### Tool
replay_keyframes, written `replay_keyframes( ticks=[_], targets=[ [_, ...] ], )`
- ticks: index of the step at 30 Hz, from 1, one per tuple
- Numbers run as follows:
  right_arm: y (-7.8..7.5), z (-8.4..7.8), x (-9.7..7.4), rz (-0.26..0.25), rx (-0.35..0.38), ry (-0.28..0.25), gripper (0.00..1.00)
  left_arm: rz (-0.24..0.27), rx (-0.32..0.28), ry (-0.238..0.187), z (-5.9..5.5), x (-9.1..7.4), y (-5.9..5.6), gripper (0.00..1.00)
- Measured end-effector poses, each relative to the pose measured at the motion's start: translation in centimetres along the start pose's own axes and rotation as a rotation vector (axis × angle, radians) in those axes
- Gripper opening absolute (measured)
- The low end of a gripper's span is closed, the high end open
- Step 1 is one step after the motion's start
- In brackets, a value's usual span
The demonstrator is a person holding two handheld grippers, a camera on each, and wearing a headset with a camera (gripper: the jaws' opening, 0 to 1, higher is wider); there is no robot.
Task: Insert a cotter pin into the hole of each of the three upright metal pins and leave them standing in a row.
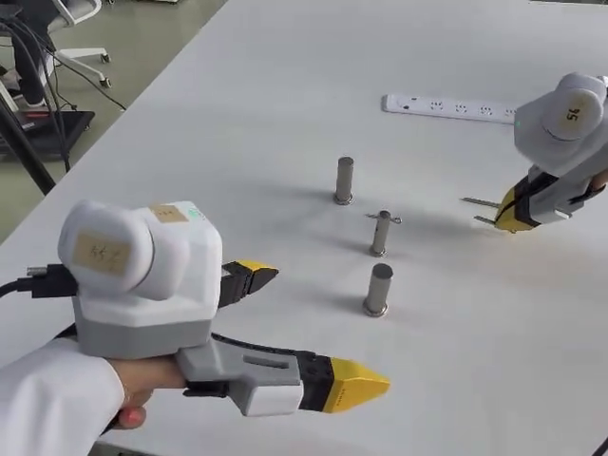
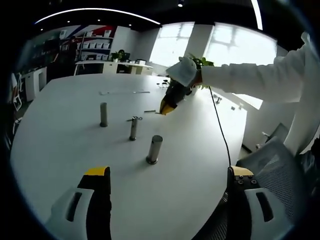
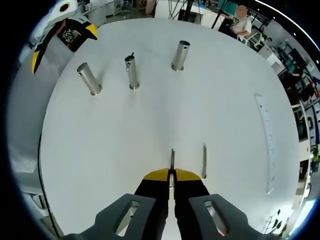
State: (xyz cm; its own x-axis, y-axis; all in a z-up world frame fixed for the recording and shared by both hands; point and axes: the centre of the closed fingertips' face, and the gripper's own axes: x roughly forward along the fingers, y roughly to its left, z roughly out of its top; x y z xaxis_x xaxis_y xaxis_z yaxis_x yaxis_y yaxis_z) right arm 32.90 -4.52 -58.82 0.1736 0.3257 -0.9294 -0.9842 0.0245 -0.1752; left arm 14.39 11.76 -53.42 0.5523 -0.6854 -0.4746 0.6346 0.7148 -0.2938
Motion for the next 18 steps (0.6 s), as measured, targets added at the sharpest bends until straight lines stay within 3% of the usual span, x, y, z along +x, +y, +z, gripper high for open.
replay_keyframes(
  ticks=[13, 18],
  targets=[
    [3.4, 4.2, -5.5, -0.118, -0.073, -0.202, 0.0, -0.035, 0.006, -0.052, 2.9, 0.6, -0.4, 0.95],
    [4.9, 5.1, -6.5, -0.139, -0.1, -0.233, 0.0, -0.05, 0.007, -0.066, 4.0, 1.1, -0.6, 0.94]
  ],
)
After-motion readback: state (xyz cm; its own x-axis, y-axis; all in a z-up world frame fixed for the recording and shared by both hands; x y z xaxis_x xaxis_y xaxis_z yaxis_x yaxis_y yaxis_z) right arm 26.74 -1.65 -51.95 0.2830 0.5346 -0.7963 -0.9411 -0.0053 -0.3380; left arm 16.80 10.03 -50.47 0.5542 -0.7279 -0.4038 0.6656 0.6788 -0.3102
